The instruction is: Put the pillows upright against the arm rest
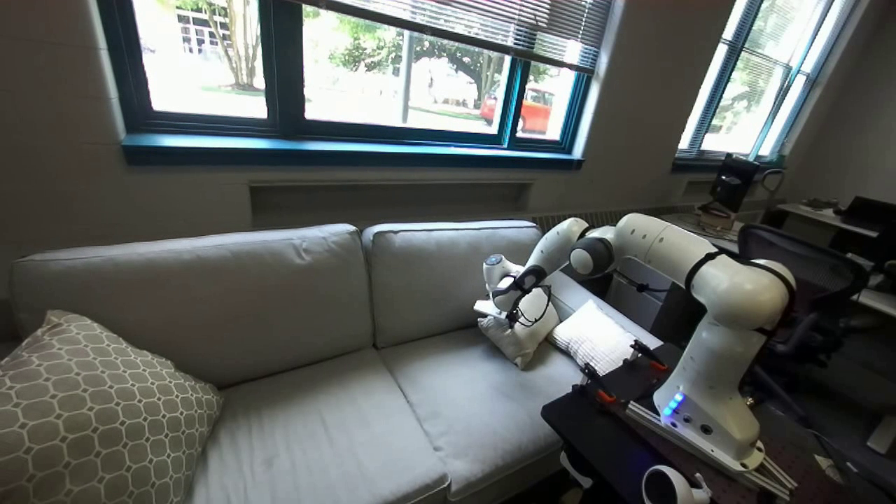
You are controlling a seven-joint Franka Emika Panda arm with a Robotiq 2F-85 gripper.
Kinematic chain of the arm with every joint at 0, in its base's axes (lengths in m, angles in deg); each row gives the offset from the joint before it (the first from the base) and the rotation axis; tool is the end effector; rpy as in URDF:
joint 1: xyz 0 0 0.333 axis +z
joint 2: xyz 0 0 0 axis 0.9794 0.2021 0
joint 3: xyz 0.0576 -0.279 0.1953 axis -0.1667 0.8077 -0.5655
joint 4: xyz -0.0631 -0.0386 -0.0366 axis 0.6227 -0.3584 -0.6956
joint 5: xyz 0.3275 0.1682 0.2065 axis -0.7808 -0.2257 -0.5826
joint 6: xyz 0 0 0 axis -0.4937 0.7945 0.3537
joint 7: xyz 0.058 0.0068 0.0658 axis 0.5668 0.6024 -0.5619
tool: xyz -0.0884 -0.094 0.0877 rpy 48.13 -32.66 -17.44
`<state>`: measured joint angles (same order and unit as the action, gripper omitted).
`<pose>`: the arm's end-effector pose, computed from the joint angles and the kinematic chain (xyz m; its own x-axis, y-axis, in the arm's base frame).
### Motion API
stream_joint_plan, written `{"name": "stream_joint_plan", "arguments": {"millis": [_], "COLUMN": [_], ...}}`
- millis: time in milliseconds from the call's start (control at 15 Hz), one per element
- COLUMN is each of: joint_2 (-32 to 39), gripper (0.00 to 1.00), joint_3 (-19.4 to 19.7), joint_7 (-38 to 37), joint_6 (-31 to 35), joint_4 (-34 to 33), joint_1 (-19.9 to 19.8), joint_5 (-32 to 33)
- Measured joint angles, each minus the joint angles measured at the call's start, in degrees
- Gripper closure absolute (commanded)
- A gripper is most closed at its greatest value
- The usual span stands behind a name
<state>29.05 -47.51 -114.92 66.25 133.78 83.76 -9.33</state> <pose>0.7474 -0.0385 -0.1541 0.3780 -0.8392 0.3909 -0.9254 -0.3551 0.1325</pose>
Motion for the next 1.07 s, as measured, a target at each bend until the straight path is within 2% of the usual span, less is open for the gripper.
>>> {"name": "stream_joint_plan", "arguments": {"millis": [333, 533, 667, 867, 1067], "joint_2": [0.0, -0.1, -0.1, -0.5, -0.8], "gripper": [0.92, 0.96, 0.93, 0.91, 0.92], "joint_3": [2.3, 4.2, 5.3, 8.1, 13.6], "joint_7": [0.3, 0.3, -0.6, -5.2, -11.0], "joint_6": [2.9, 5.6, 9.2, 20.1, 34.9], "joint_4": [0.1, 0.5, 2.1, 8.5, 17.4], "joint_1": [1.1, 2.2, 2.7, 3.8, 6.9], "joint_5": [-3.9, -4.4, -4.5, -4.4, -4.3]}}
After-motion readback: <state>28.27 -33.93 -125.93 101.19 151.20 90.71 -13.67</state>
